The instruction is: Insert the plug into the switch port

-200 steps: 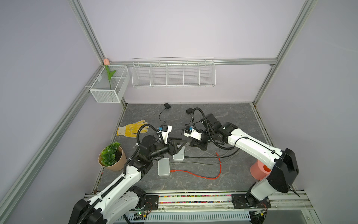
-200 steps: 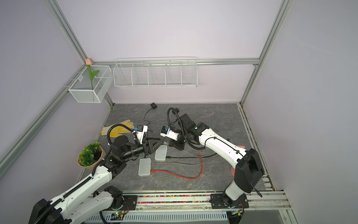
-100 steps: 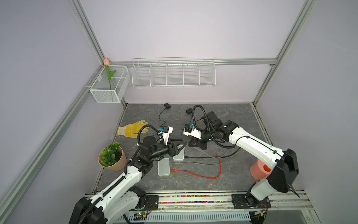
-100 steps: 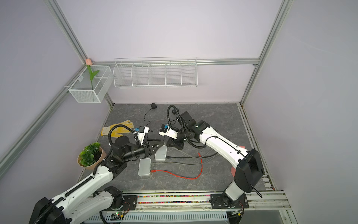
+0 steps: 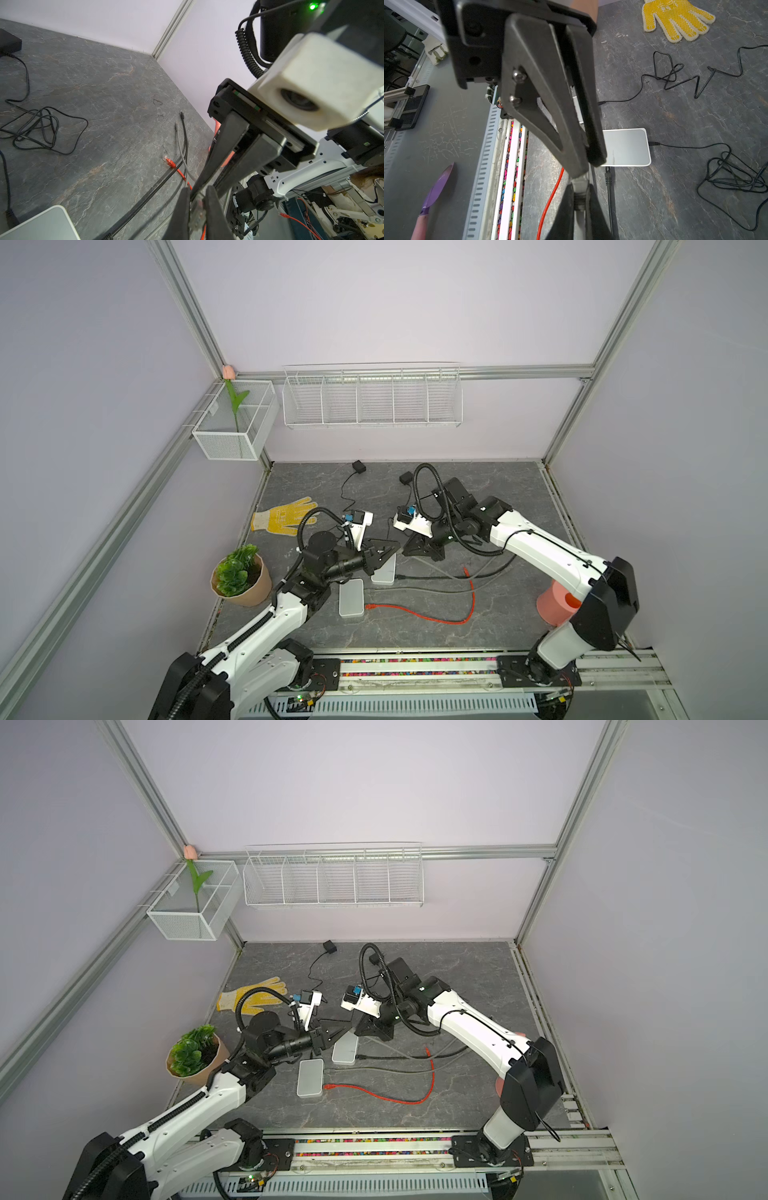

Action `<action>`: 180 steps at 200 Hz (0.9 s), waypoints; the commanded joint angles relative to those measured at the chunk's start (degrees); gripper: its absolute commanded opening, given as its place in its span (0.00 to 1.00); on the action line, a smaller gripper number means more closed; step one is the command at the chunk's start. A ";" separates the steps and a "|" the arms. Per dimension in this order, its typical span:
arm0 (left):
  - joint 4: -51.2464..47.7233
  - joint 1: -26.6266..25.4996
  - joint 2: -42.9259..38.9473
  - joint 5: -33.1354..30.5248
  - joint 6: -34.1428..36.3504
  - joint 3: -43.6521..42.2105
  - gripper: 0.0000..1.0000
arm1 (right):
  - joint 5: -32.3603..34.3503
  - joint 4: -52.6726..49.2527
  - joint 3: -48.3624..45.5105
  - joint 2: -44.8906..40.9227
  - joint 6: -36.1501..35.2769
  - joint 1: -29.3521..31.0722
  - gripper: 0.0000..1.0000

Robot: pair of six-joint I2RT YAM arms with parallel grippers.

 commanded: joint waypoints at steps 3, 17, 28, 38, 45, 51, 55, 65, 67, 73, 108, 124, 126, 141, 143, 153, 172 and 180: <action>0.51 0.19 -0.70 -1.07 -0.51 -0.98 0.02 | -2.13 -0.16 1.49 0.23 -0.23 -0.39 0.08; -2.06 0.11 -0.94 -3.01 -0.73 -0.26 0.00 | -0.32 0.69 1.81 0.03 2.19 -0.35 0.30; -4.33 0.10 -1.20 -4.14 -0.72 0.62 0.00 | 0.62 0.31 2.54 -0.68 3.48 -0.35 0.40; -5.76 0.09 -1.90 -5.38 -0.86 0.99 0.00 | 3.03 2.42 1.30 -2.75 5.15 -0.12 0.41; -6.70 0.09 -2.57 -6.74 -1.10 1.05 0.00 | 6.46 5.04 -0.57 -4.91 5.84 0.30 0.42; -7.13 0.11 -3.06 -7.82 -1.36 0.98 0.00 | 10.21 7.56 -2.68 -6.99 6.11 1.05 0.43; -7.32 0.07 -3.34 -8.49 -1.57 0.89 0.00 | 12.49 9.39 -4.18 -8.31 6.10 1.71 0.44; -7.56 0.09 -3.91 -9.77 -2.24 0.72 0.00 | 17.63 12.57 -7.37 -11.02 5.11 3.45 0.46; -7.56 0.10 -3.99 -9.92 -2.36 0.75 0.00 | 18.52 12.97 -7.87 -11.37 4.88 3.90 0.46; -7.46 0.11 -4.03 -10.49 -2.84 0.72 0.00 | 21.08 13.67 -8.84 -12.14 4.38 4.93 0.46; -7.39 -0.07 -3.62 -12.19 -4.62 1.24 0.00 | 25.92 12.95 -8.53 -10.44 4.10 7.55 0.46; -7.64 -0.10 -3.59 -12.54 -4.97 1.45 0.00 | 25.75 13.40 -8.15 -9.21 4.25 8.26 0.46; -7.65 -0.12 -3.58 -12.55 -4.96 1.44 0.00 | 25.74 13.39 -8.15 -9.10 4.23 8.31 0.46; -7.91 -0.14 -3.75 -12.83 -5.19 1.42 0.00 | 25.81 13.55 -7.64 -7.85 3.97 8.82 0.46; -7.96 -0.15 -3.84 -12.89 -5.28 1.43 0.00 | 25.75 13.59 -7.49 -7.68 4.02 8.87 0.46; -8.13 -0.15 -4.06 -13.07 -5.35 1.44 0.00 | 25.46 13.43 -6.91 -6.78 3.95 9.10 0.46; -8.35 -0.15 -4.36 -13.35 -5.40 1.33 0.00 | 24.53 13.50 -6.12 -5.36 3.95 9.24 0.46; -8.43 -0.15 -4.41 -13.30 -5.48 1.32 0.00 | 24.39 13.67 -5.86 -4.90 3.95 9.33 0.46</action>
